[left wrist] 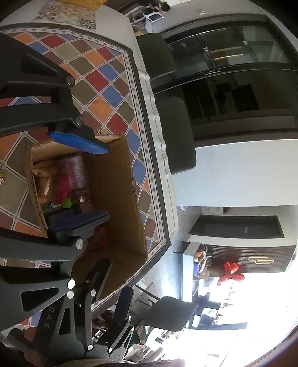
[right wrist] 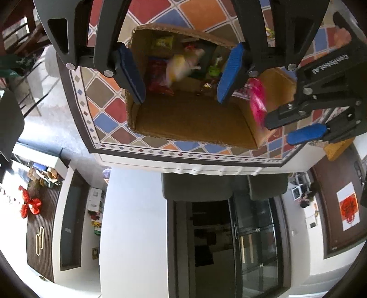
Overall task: Organize snacks
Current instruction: 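Carry the milk candy bag and white foil packet over the box and release both, then move both tools back from the box toward the last snacks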
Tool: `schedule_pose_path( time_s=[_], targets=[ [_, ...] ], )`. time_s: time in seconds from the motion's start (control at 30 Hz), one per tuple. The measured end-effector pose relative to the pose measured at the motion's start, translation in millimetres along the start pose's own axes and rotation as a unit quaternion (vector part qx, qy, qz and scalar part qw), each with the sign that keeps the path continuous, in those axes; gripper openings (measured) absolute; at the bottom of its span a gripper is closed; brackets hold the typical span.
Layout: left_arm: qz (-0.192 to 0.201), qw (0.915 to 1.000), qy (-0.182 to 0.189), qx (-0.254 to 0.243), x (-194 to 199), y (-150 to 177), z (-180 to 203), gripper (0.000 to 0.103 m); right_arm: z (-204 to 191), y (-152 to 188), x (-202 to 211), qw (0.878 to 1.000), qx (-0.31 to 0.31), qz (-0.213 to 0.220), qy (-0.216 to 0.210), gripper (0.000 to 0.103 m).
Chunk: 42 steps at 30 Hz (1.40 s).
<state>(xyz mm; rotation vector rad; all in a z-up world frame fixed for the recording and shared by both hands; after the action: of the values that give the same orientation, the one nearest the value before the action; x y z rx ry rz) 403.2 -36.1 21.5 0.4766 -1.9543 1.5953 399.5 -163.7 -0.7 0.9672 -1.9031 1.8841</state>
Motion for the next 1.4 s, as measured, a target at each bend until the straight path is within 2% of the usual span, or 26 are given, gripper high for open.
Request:
schedule_pose_path(
  time_s=[0.2, 0.6, 0.87, 1.2, 1.4],
  targets=[
    [0.011, 0.9999, 0.005, -0.006, 19, 10, -5, 0.055, -7, 5, 13, 1.0, -0.003, 0.006, -0.003, 0.066],
    [0.012, 0.9994, 0.014, -0.031, 48, 53, -17, 0.055, -42, 28, 37, 1.0, 0.004, 0.022, -0.012, 0.066],
    [-0.002, 0.9991, 0.019, -0.039, 55, 91, -9, 0.055, -40, 64, 43, 0.999, -0.022, -0.011, 0.021, 0.066],
    [0.019, 0.9984, -0.013, -0.051, 74, 139, -4, 0.06, -34, 123, 65, 0.995, -0.069, 0.017, 0.072, 0.066],
    [0.024, 0.9982, -0.03, -0.047, 78, 163, -4, 0.06, -30, 156, 66, 0.991, -0.094, 0.014, 0.094, 0.07]
  ],
)
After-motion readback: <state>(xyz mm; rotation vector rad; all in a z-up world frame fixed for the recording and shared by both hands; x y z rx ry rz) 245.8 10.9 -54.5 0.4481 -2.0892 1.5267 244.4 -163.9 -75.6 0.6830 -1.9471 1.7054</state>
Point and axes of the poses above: each gripper's, at about its wrist camera, not at the fingertips, and x roughly against the way its jaws point, z to its right, y to its underside, the point moved 6 cm from there along -x, roughly the way its jaws point, and after that the axes turned 9 degrees about -y, right-handed, at the moved point
